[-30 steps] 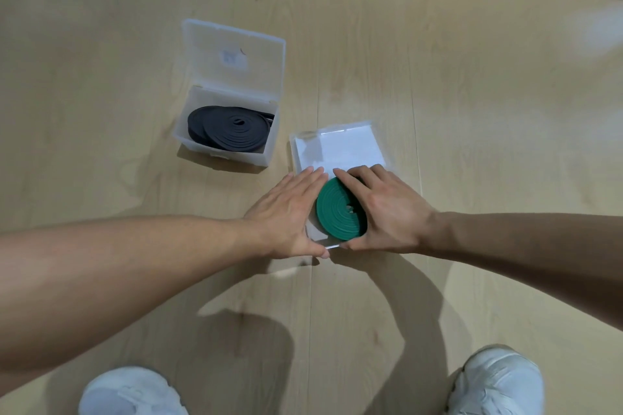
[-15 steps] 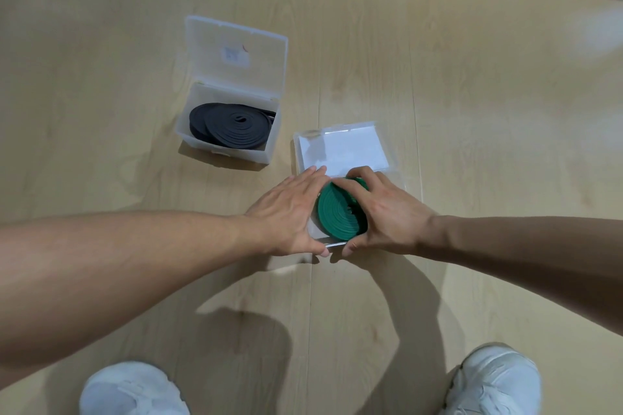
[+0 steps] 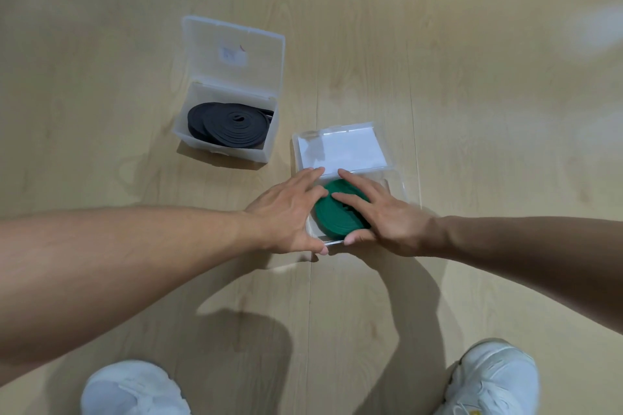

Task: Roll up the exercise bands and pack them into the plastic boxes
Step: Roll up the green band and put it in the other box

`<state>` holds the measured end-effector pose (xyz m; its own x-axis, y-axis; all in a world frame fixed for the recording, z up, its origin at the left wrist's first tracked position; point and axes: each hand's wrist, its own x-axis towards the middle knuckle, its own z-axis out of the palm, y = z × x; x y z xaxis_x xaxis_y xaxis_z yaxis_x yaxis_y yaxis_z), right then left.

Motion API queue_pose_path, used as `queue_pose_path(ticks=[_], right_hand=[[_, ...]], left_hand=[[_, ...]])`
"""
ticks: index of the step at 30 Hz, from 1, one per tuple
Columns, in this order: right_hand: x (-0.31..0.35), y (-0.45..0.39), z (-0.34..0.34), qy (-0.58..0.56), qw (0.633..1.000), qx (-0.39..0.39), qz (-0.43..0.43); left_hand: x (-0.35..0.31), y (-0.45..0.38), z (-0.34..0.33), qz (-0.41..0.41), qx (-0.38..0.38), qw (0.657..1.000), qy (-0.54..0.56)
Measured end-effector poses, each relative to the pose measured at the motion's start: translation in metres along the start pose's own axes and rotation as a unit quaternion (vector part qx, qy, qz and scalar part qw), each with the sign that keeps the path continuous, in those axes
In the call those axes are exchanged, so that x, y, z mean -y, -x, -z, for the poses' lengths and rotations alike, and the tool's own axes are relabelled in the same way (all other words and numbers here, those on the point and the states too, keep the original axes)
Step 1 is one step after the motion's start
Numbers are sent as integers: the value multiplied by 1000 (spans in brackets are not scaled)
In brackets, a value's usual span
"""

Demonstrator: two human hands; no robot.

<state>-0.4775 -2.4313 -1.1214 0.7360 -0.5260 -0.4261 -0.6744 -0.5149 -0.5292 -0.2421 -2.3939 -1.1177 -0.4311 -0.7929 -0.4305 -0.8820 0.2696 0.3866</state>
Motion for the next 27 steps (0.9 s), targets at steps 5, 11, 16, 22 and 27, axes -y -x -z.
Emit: queue_pose_path(ticks=[5,11,16,22,27], right_hand=[[-4,-1,4,32,999,10,-2],[2,-2,2,52,998,-3,-39],[-10,-3,21,53,998,43,3],[-4,-13,25,121,992,12,-12],[8,-10,18,209,978,-16,-13]], left_hand=[[-1,0,1,-1,9,1000,-11],[-1,-1,2,3,13,1000,7],[-2,-2,3,2,23,1000,-2],[-2,-1,2,6,3,1000,5],[-4,-3,2,11,9,1000,13]])
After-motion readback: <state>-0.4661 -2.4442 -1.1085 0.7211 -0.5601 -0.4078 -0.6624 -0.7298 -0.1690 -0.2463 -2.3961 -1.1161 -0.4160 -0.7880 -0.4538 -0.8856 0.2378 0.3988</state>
